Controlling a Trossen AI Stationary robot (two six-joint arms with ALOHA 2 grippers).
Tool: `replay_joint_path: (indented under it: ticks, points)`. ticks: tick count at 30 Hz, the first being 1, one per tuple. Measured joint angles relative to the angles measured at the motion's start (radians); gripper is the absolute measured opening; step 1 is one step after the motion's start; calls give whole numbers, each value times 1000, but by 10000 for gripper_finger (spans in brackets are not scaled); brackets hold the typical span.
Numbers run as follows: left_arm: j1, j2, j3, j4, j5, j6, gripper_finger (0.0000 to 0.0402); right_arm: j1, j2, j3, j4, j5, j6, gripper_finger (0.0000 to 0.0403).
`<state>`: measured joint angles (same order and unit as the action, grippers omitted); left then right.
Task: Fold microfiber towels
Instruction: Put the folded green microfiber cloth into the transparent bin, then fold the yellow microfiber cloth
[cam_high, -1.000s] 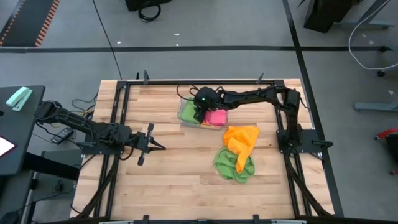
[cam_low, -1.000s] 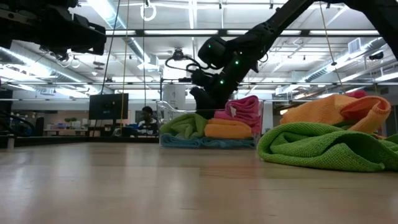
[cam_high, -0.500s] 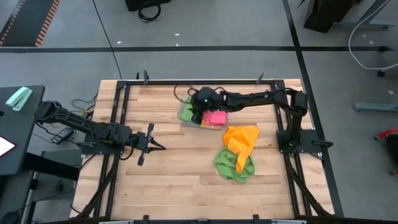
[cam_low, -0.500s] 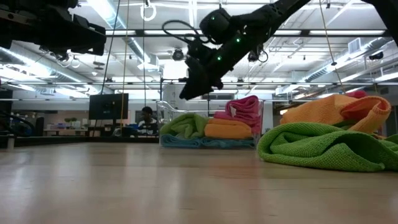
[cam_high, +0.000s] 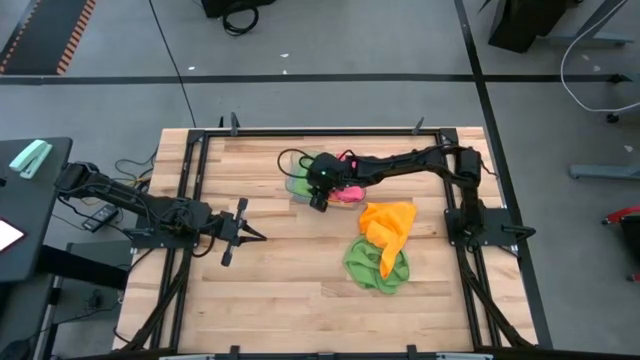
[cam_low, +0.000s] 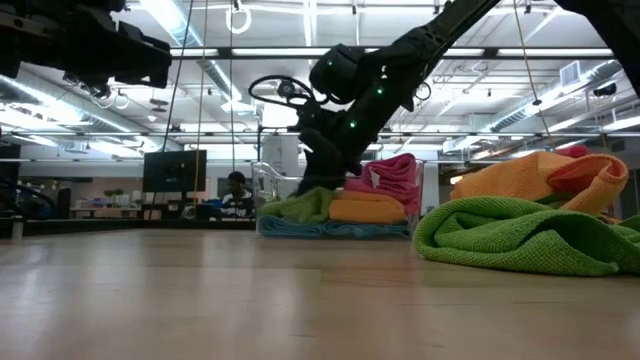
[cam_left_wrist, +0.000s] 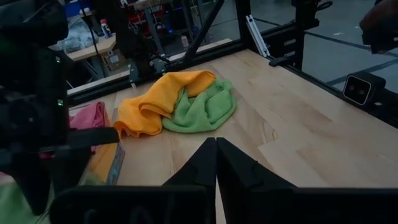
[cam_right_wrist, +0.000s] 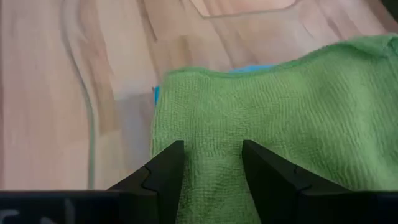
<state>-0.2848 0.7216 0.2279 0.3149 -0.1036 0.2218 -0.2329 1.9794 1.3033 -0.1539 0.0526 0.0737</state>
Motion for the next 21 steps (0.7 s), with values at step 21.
replay_joint_path:
  ticks: [21]
  points:
    - [0,0,0,-84,0,-43,17,113,-97,232,-171,35,-70,172]
